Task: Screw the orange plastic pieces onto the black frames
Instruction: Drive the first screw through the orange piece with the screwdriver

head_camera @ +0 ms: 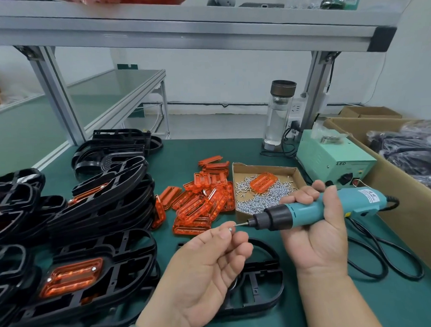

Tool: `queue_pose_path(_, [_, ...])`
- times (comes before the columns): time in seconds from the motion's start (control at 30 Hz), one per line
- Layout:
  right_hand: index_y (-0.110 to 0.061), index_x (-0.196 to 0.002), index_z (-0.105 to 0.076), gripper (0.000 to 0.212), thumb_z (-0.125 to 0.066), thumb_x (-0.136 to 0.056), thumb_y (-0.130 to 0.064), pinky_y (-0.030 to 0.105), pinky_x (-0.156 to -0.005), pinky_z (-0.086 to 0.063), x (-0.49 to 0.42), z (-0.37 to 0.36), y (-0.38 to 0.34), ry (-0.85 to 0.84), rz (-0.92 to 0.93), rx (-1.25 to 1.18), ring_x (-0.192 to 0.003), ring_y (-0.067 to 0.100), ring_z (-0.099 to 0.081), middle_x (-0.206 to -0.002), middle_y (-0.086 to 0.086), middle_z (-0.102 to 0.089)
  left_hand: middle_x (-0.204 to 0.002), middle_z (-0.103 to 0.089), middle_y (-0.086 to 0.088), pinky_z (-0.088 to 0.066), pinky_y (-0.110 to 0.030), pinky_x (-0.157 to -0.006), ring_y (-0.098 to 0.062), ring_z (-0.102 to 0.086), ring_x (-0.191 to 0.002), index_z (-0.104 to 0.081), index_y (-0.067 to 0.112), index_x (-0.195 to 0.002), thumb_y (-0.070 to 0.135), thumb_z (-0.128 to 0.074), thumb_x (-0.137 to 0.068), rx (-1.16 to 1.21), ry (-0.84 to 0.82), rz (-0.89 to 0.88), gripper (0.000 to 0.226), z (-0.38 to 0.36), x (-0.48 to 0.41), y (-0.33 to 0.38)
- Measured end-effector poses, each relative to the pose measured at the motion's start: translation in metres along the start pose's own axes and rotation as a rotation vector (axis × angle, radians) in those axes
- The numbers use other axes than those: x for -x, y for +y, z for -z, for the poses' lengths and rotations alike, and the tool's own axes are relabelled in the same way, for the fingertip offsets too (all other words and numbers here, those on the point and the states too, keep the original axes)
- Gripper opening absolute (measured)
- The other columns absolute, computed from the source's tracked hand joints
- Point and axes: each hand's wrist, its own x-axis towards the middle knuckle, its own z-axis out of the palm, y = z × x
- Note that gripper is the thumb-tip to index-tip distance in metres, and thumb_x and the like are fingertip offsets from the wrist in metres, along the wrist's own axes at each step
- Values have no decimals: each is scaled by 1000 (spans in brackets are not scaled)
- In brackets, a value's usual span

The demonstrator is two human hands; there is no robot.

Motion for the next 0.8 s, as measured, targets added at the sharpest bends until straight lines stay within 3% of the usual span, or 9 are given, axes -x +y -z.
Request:
queue_pose_path(0.2, [-20,-88,-53,9,-54,-86,-30,22,-64,-53,0,0,0,-1,3,18,-56,3,-51,-68,-10,-47,-81,-71,-16,-54,-21,-50,-19,-69,-65,-63,2,-101,14,-63,-71,-88,9,-60,32,1,-2,0])
queue_pose_path(0.5, [-21,-88,-53,8,-55,-86,-28,22,-63,-53,0,1,-1,-5,-7,7,-55,2,-52,-67,-11,-48,-75,-71,-13,-53,-19,-49,-16,-68,-62,-64,3,-97,8,-54,-89,-233,36,-146,13,-1,-1,0])
queue_pose_path(0.8, [-21,-89,-53,7,-54,-86,-28,21,-64,-53,0,1,0,-23,5,39,-55,2,-51,-66,-11,-48,-76,-72,-11,-53,-19,-54,-16,-69,-65,-70,11,-89,8,-55,-92,-491,103,-325,15,0,-1,-1])
